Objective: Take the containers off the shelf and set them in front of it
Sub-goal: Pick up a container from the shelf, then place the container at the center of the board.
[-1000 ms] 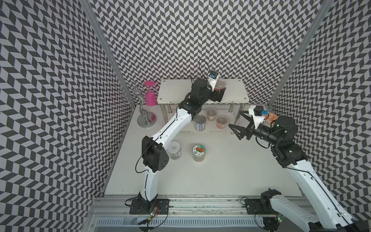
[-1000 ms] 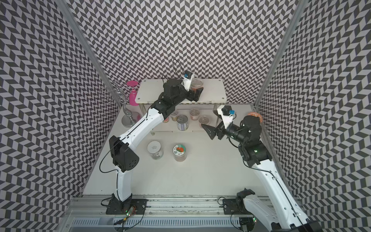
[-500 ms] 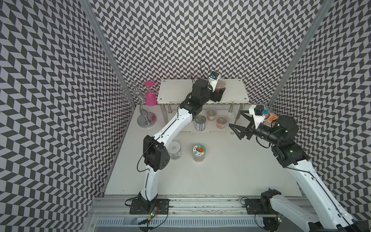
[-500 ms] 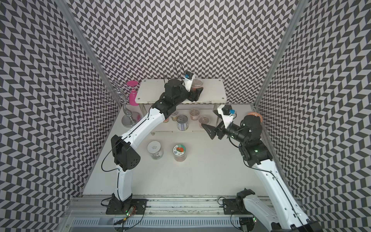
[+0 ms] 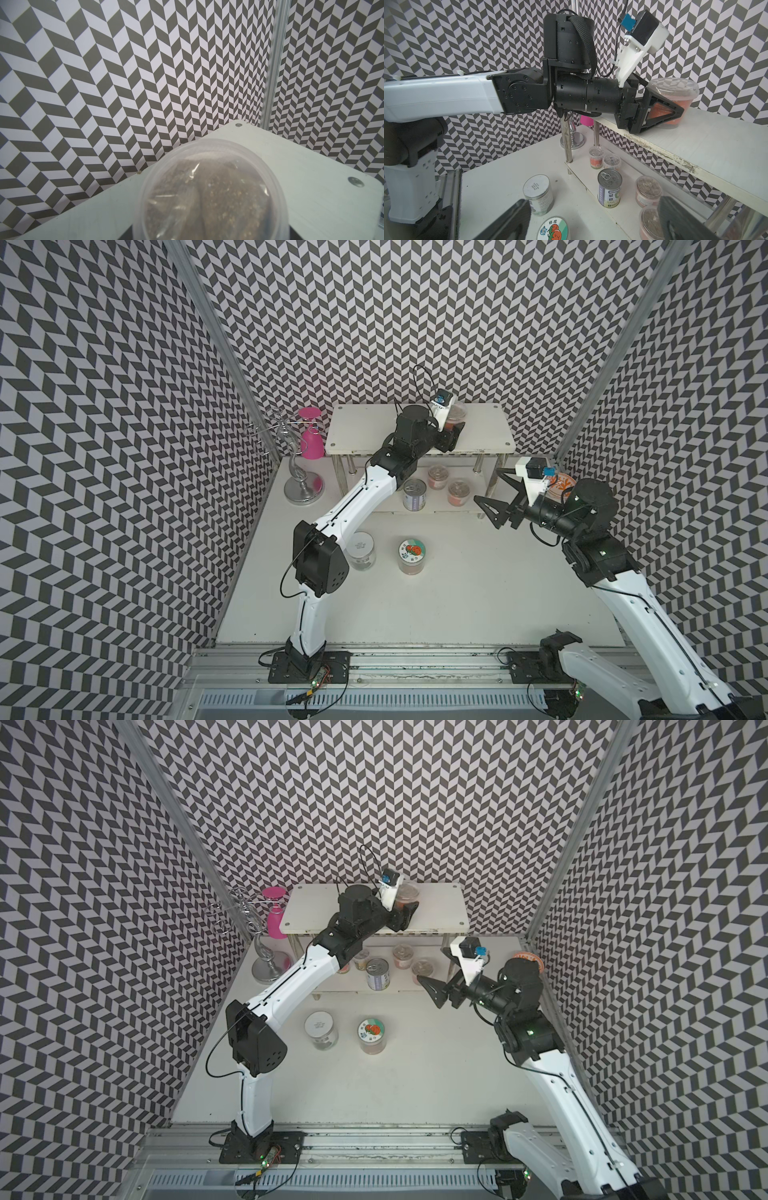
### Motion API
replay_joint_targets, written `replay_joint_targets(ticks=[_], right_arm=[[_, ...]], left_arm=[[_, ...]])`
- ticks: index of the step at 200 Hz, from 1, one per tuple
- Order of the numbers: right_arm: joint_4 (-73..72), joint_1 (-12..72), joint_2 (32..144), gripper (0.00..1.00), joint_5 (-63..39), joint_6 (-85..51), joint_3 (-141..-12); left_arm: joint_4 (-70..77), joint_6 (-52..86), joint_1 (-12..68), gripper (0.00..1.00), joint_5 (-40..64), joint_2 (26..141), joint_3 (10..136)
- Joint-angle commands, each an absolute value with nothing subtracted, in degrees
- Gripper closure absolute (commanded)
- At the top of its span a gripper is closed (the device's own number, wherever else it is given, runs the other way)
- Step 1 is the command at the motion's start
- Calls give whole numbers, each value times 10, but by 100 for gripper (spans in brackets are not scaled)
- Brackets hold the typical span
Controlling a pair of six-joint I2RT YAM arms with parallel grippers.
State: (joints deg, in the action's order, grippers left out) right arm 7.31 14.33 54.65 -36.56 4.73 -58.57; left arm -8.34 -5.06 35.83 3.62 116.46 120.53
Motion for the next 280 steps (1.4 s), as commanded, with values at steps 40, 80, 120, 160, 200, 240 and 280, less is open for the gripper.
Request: replay_joint_targets(ticks=[40,80,120,160,200,240,280], right_arm=[[53,141,539,1,-356,47,-596],[53,141,534,1,-350,50,-594],[60,138,520,0,-336,57,-582],[82,137,478,1,-304,66,-562],[108,137,445,0,-277,72,-535],[117,136,441,0,-256,75,-530],[128,137,447,0,-231,87,-545]], left_arm=[[-27,-47,366,25,50,1051,1123],[12,-42,398,25,33,941,977],[82,-5,477,25,-48,800,750],[156,38,569,26,-159,714,563],[258,64,645,26,-217,729,445],[367,79,662,25,-225,800,376],[462,81,672,24,-248,896,362]])
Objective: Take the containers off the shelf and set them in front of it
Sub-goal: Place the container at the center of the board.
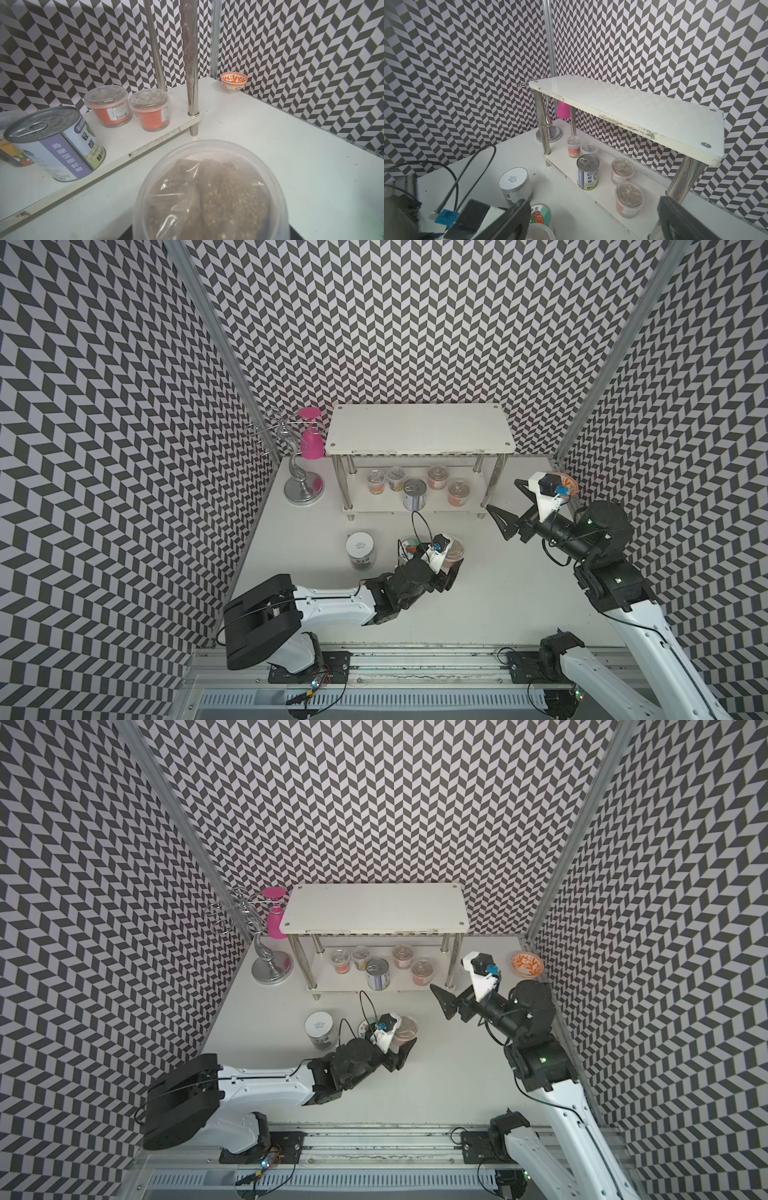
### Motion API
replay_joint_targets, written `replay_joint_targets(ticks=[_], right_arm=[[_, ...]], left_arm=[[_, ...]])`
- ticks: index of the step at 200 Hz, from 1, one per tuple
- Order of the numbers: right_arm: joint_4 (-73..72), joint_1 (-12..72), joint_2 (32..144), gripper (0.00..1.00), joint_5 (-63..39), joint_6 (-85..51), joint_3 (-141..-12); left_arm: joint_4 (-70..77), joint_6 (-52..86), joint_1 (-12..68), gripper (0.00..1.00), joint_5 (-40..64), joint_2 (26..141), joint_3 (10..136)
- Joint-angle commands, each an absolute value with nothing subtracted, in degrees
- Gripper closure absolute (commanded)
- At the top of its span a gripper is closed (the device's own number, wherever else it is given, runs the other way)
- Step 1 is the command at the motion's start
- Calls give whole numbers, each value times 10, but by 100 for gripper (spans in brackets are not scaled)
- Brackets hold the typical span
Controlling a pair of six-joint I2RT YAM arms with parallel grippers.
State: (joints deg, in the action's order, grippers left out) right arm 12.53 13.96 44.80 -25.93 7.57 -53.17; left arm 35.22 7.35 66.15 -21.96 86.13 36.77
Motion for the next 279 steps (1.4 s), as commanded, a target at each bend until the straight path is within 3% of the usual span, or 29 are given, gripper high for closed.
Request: replay_joint_targets(ticks=[1,102,220,279], right_arm=[[128,137,447,0,-231,88,-546],[146,147,450,0,-151,114,-562],[138,149,442,0,-151,103,-546],[138,148,444,1,-151,100,-545]], left_arm=[[463,82,673,24,-249,898,362],[529,98,688,24,-291,1100,432],[475,127,674,22,-315,1180,483],[459,144,669,13,-309,1191,488]])
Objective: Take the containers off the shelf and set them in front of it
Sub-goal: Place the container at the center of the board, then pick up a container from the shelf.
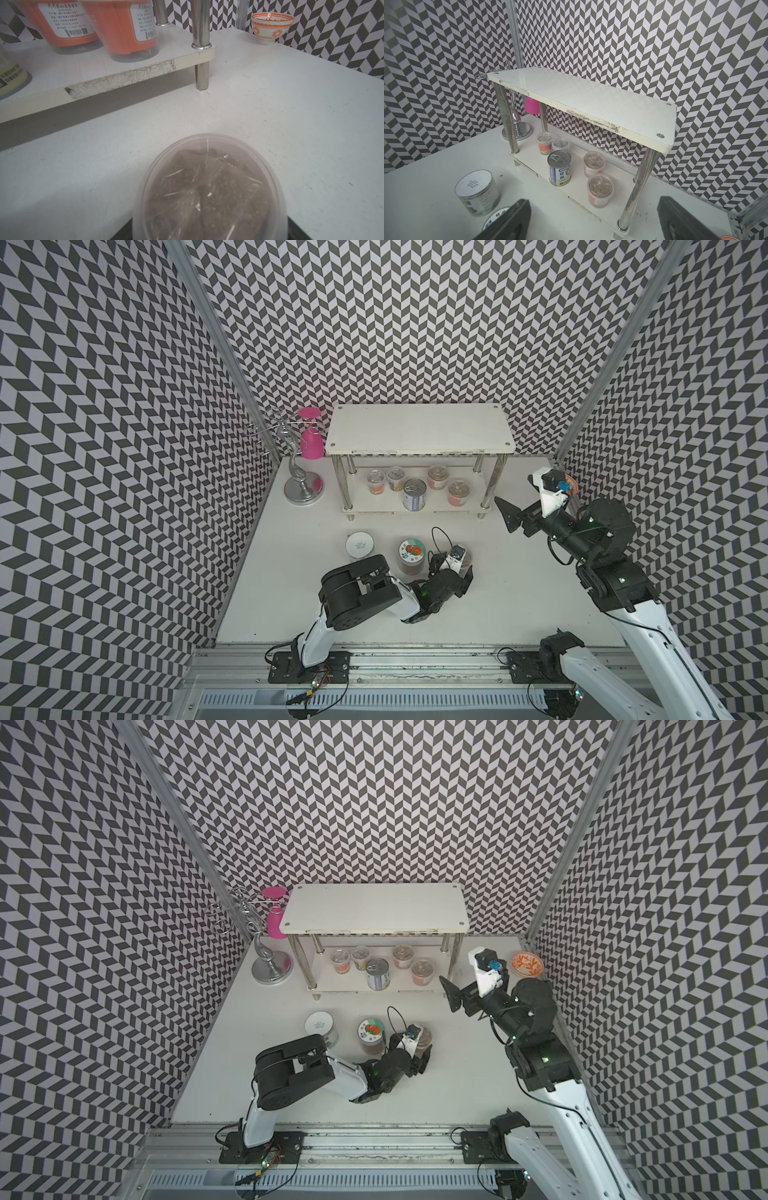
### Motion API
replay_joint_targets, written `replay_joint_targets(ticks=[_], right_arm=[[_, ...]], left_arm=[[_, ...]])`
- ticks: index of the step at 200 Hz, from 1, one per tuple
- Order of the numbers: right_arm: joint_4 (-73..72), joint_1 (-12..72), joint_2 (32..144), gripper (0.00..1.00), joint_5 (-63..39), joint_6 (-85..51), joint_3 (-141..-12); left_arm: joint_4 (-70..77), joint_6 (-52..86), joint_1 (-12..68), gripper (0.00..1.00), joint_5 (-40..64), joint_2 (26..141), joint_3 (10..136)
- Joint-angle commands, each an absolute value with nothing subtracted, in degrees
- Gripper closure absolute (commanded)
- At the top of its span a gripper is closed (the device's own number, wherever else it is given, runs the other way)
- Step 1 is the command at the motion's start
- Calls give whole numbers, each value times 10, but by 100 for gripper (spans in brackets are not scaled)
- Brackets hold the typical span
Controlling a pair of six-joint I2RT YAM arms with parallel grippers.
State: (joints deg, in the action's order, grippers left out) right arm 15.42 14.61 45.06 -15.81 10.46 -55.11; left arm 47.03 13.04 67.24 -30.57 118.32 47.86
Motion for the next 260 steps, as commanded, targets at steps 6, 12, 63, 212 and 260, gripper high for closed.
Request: replay_joint_targets(ticks=[6,12,63,212,260], right_arm=[[138,148,445,0,-151,100,-545],[138,148,446,0,-151,99,-545],[132,148,449,0,-152,96,-546],[90,149,455,0,-242,56,-502],[-14,220,489,0,-257,11,-417]], left_arm=[[460,144,668,12,-308,1189,487],[460,143,667,11,-308,1186,487],[448,135,670,1,-304,1151,478],[340,129,749,0,-283,913,337],[160,162,742,0,-268,748,321]])
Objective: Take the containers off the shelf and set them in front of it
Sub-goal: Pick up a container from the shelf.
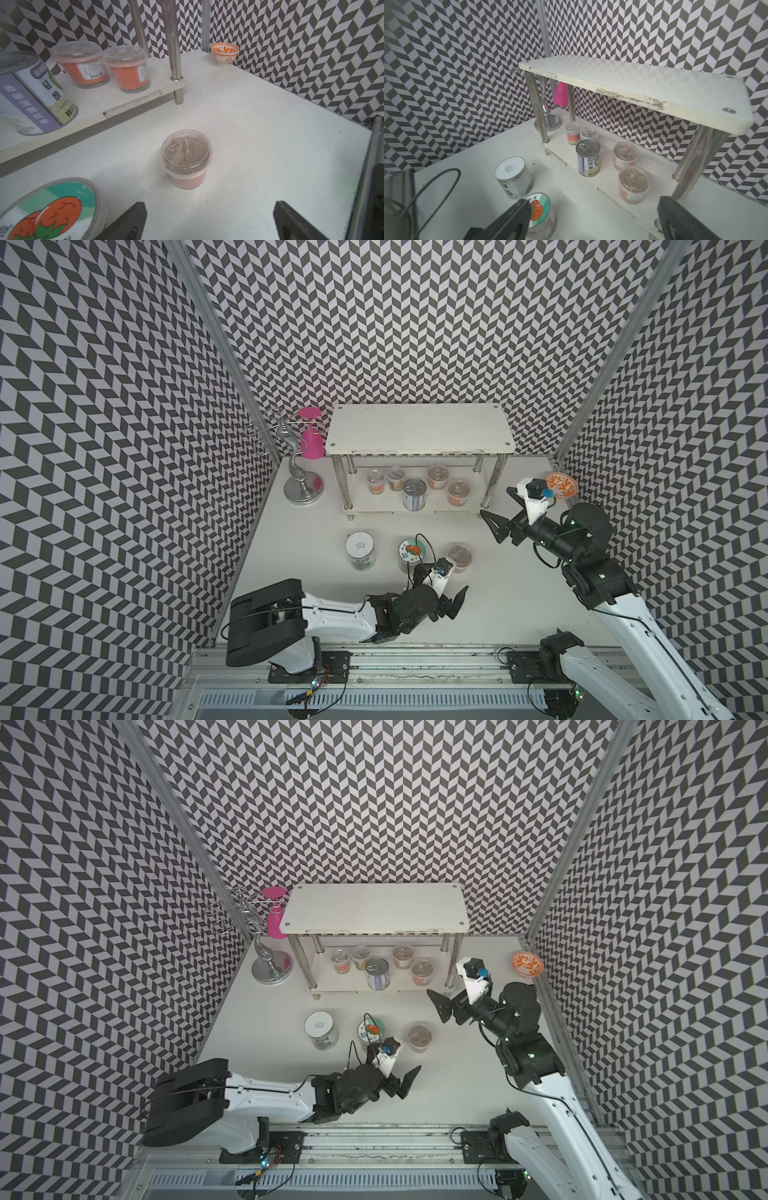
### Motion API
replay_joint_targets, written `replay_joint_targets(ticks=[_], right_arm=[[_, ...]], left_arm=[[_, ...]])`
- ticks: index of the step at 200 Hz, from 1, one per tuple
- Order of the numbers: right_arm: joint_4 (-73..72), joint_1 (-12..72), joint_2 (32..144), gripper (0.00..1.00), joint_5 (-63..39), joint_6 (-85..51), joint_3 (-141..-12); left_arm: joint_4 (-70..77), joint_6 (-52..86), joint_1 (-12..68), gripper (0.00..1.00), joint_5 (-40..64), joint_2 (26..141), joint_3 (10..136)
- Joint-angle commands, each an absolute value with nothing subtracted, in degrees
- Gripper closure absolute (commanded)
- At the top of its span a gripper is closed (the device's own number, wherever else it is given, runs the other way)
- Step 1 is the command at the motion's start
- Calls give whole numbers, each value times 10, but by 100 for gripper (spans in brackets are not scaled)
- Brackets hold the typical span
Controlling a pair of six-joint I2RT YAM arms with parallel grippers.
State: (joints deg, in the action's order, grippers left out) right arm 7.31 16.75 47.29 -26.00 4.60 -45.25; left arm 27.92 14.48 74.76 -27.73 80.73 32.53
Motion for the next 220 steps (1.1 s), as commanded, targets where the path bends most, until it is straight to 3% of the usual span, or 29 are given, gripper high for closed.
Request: replay_joint_targets(ticks=[1,27,77,142,220], right_arm=[[-17,224,491,0,-254,11,-415],[-102,303,550,0,-180,-24,-393],[-248,354,706,0,-101,-66,-401],[-294,369,904,0,-70,-90,-512],[-271,369,1058,0,39,-98,-616]], left_arm=[[156,162,741,0,-268,747,322],[85,170,695,0,-230,672,317],[21,160,620,1,-204,592,302],[-10,154,549,0,-178,555,293],[-9,159,546,0,-168,544,286]])
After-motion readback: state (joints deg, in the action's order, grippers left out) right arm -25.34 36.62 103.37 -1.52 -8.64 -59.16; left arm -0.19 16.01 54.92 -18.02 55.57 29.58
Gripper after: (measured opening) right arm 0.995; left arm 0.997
